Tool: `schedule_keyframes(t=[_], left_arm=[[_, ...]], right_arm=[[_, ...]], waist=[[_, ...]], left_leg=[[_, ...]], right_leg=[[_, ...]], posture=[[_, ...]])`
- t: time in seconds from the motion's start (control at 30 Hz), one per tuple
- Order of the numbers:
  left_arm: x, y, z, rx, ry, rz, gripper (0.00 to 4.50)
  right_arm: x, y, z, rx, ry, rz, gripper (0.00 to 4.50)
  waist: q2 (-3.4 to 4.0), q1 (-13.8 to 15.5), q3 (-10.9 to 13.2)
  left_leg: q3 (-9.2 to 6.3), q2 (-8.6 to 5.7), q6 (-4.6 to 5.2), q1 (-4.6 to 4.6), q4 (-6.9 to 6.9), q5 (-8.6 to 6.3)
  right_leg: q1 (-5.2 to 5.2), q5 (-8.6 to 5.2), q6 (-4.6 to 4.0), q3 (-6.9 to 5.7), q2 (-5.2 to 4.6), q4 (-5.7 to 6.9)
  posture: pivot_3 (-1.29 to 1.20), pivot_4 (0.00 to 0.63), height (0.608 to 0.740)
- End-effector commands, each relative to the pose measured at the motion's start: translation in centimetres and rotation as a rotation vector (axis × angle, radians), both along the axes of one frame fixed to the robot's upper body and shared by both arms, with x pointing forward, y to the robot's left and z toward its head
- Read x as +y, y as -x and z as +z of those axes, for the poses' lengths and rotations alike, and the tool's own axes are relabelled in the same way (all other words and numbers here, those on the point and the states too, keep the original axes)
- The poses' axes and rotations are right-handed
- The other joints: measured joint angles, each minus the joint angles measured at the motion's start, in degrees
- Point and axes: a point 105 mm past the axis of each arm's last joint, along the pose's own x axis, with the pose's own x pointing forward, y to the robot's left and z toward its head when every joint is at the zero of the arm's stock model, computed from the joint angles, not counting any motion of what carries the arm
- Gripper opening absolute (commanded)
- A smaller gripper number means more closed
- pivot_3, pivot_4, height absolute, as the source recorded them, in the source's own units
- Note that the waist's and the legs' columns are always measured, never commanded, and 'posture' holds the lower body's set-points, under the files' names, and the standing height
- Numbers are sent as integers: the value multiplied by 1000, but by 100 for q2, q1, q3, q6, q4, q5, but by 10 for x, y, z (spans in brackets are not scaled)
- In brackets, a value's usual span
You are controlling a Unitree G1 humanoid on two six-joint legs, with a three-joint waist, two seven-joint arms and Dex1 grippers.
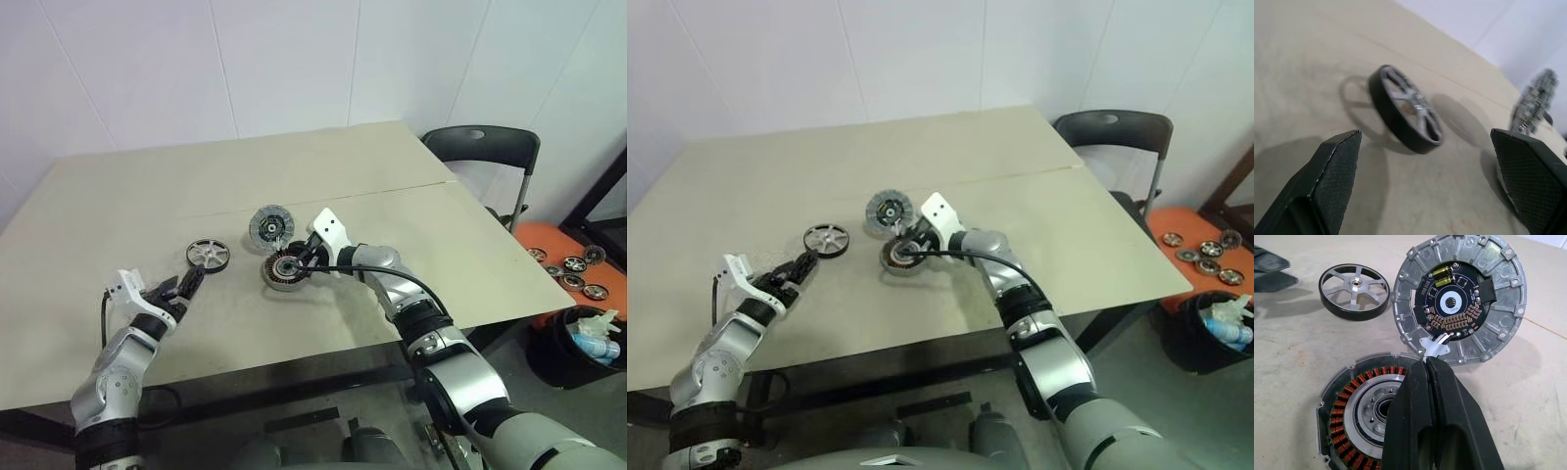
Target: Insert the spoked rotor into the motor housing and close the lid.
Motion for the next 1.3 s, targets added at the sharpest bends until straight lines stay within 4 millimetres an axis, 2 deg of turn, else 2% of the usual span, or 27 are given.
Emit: schedule_keyframes(t=[0.03,0.33,0.67,1.07,1.3], left_arm=[[-6,-15,17,-30,50,-34,4500],[-26,-32,22,32,132,-111,4500],[-16,-36,5,109,214,-36,4500],[-26,-61,18,69,330,-16,4500],[-31,-67,12,97,361,-17,4500]], right_arm=[[6,-4,19,-65,-16,14,49],[7,-3,17,-64,-13,13,49],[5,-3,16,-65,-16,-1,49],[11,-1,14,-56,-21,5,49],[11,-1,14,-58,-19,5,49]], waist=[[-1,4,0],[-2,-6,0],[-3,-4,-1],[-8,-3,-3],[-8,-9,-3]], left_leg=[[-2,0,0,0,0,0],[-1,0,-1,1,0,0],[-2,0,-1,1,2,1],[-2,-4,-2,1,11,1],[-3,-4,-2,0,10,1]], right_leg=[[0,0,0,-1,0,0],[0,2,1,-1,1,1],[0,3,1,-1,1,2],[3,5,5,-1,-1,5],[0,6,7,-1,0,6]], posture=[[0,0,740],[0,0,740],[0,0,740],[0,0,740],[0,0,740]])
